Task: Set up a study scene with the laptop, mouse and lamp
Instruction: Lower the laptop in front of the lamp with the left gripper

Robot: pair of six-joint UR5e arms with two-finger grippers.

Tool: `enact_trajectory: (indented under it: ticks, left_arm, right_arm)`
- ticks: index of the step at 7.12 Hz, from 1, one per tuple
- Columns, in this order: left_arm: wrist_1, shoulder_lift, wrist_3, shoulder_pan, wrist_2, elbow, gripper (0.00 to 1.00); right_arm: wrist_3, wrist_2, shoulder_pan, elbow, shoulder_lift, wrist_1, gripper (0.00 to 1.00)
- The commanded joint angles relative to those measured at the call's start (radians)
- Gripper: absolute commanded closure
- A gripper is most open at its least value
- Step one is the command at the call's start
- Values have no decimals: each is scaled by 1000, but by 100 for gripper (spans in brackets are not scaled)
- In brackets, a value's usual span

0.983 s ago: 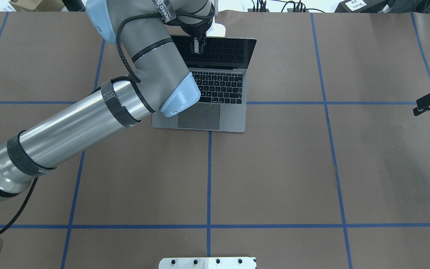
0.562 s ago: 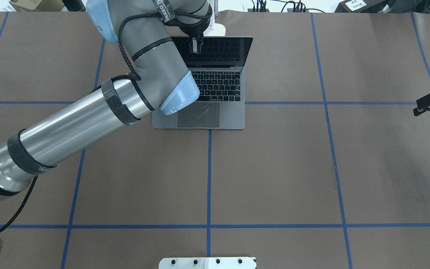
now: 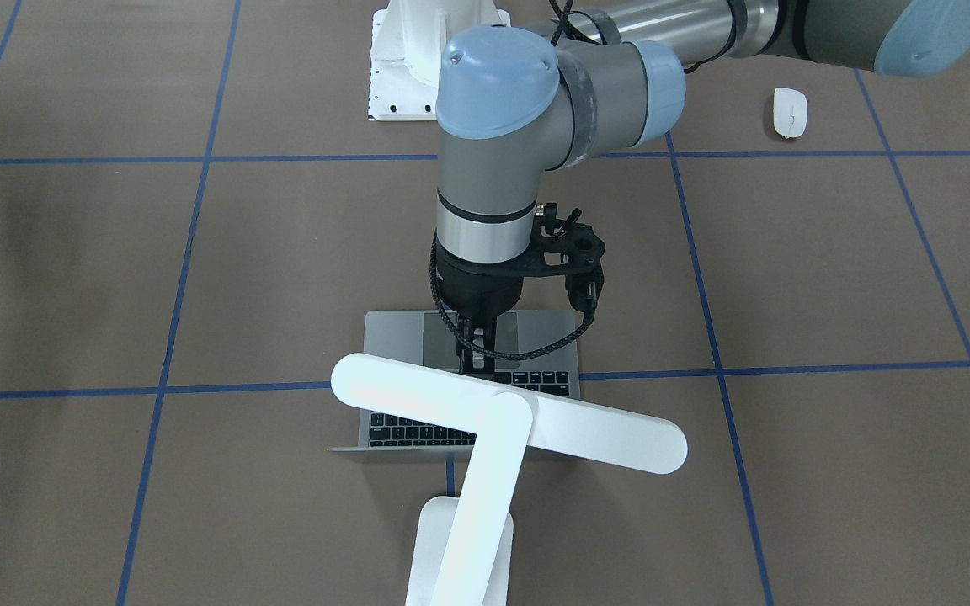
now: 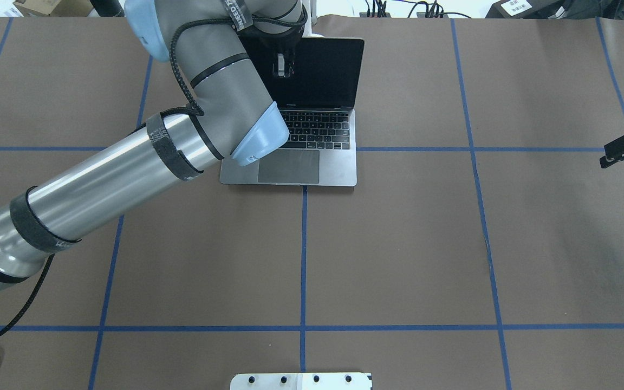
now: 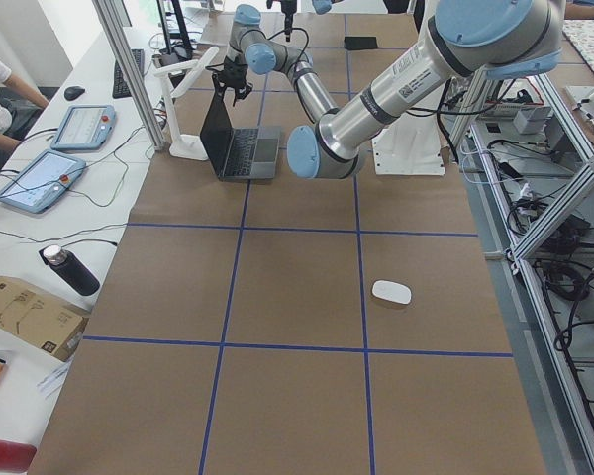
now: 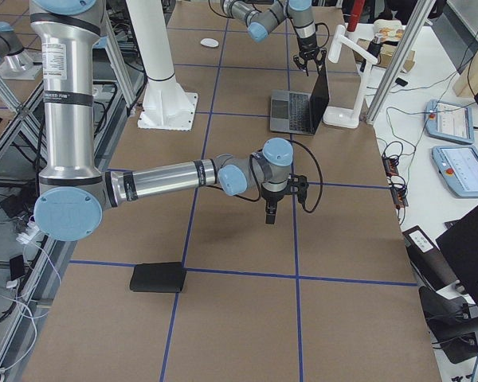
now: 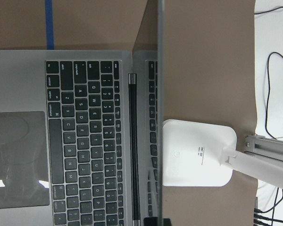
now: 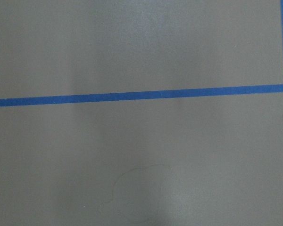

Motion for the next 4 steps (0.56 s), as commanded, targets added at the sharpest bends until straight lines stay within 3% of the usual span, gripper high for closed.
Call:
enact_trajectory:
  ticks: [1, 4]
  left_arm:
    - [14, 38, 3, -7, -9, -90, 1]
    - [118, 286, 155, -11, -53, -453, 1]
  right_arm:
    - [0, 0, 0, 0, 3, 0, 1]
    - [0, 2, 0, 3, 9, 0, 1]
